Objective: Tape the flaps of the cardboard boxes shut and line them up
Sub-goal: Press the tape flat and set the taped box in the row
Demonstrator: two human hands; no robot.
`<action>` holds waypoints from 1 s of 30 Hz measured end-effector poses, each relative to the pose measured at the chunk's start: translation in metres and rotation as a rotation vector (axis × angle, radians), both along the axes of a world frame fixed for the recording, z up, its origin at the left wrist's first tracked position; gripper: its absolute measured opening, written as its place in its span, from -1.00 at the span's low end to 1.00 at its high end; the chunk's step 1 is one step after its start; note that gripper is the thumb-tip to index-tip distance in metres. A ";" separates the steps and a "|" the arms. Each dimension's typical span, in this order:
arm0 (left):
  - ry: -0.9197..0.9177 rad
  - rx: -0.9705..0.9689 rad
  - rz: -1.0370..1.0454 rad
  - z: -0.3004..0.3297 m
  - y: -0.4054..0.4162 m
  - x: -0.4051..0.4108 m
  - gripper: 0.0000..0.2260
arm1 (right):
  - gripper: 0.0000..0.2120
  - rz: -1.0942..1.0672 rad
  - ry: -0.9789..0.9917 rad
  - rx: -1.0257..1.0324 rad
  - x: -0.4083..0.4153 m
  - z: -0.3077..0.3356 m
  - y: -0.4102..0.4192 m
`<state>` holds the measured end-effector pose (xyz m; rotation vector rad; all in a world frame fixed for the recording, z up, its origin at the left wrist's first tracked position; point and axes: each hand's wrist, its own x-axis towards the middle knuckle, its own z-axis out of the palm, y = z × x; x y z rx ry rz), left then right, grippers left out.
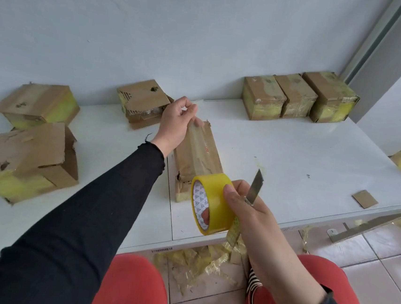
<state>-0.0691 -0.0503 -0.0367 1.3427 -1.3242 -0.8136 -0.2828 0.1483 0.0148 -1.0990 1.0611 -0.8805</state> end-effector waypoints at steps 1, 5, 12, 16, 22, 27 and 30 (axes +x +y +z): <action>-0.009 -0.009 0.015 -0.001 0.000 0.000 -0.73 | -0.81 0.013 0.049 -0.018 0.003 -0.001 0.000; -0.025 -0.006 0.029 -0.004 -0.002 0.003 -0.73 | -0.83 0.012 0.227 -0.080 0.007 -0.011 0.000; 0.023 0.028 0.049 -0.008 -0.003 0.005 -0.79 | -0.81 -0.031 0.254 -0.026 0.010 -0.031 0.002; 0.012 0.103 0.132 -0.010 -0.004 0.007 -0.81 | -0.80 -0.040 0.214 -0.031 0.012 -0.039 0.002; 0.035 0.595 0.074 0.004 -0.016 0.013 -0.84 | -0.80 -0.016 0.212 -0.045 0.007 -0.049 -0.003; 0.033 0.867 -0.052 0.019 -0.029 0.017 -0.80 | -0.82 -0.001 0.206 -0.051 0.005 -0.057 -0.008; -0.007 0.873 -0.042 0.017 -0.034 0.013 -0.78 | -0.82 0.010 0.193 -0.058 0.004 -0.062 -0.011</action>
